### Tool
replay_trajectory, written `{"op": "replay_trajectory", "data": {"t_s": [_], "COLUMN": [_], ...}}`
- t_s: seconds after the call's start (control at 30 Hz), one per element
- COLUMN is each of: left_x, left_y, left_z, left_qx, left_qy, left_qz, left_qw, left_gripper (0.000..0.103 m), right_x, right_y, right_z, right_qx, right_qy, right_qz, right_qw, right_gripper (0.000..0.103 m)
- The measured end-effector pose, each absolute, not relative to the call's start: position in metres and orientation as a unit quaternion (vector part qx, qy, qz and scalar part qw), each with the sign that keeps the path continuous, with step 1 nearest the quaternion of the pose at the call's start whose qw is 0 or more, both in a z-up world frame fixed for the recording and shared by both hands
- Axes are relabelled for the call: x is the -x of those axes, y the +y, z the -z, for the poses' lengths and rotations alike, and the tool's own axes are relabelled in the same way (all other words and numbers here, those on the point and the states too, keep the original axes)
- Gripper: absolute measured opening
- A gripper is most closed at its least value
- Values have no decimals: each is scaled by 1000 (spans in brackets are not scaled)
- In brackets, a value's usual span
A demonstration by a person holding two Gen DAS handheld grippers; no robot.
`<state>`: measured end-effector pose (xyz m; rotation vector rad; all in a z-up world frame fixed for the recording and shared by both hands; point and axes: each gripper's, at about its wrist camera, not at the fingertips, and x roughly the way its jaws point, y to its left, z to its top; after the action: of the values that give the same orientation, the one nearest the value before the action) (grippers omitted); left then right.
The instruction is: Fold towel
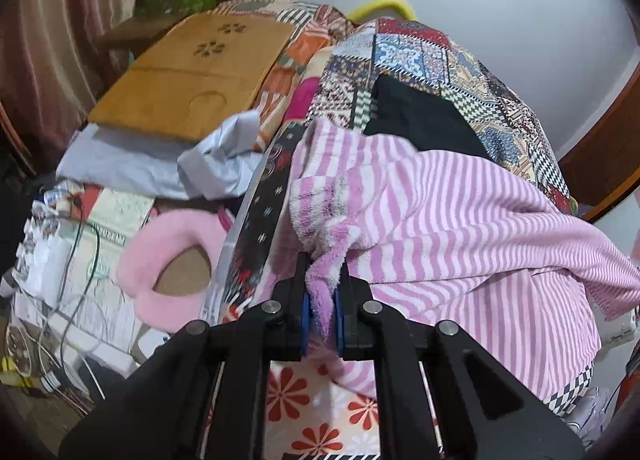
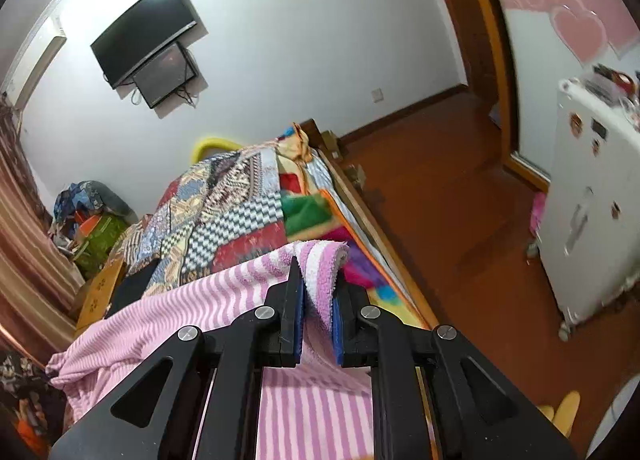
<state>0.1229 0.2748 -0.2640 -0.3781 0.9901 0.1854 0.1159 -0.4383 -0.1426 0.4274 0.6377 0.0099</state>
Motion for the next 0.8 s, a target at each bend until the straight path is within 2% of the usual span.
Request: {"op": "replay_trajectory", "data": {"t_s": [0.3, 0.47, 0.53, 0.67, 0.7, 0.8], "left_x": [-119, -111, -108, -97, -94, -85], "left_y": [286, 280, 279, 276, 275, 270], "left_z": [288, 288, 286, 280, 278, 268], "left_qx": [208, 193, 195, 187, 185, 192], "left_qy": [491, 492, 492, 490, 488, 479], "left_qz": [-101, -111, -113, -136, -140, -135], "left_qw": [840, 842, 841, 840, 842, 846], "left_gripper": [11, 17, 20, 41, 43, 43], "right_x": [-92, -84, -81, -77, -76, -72], "right_y": [-444, -440, -439, -436, -436, -437], "right_z": [170, 187, 197, 216, 220, 224], "right_qx": [-227, -204, -200, -188, -184, -174], "right_qy": [335, 362, 379, 420, 432, 455], "right_qz": [17, 32, 32, 38, 42, 59], "right_qw": [915, 909, 903, 887, 882, 871], "right_gripper": [10, 10, 10, 14, 14, 26]}}
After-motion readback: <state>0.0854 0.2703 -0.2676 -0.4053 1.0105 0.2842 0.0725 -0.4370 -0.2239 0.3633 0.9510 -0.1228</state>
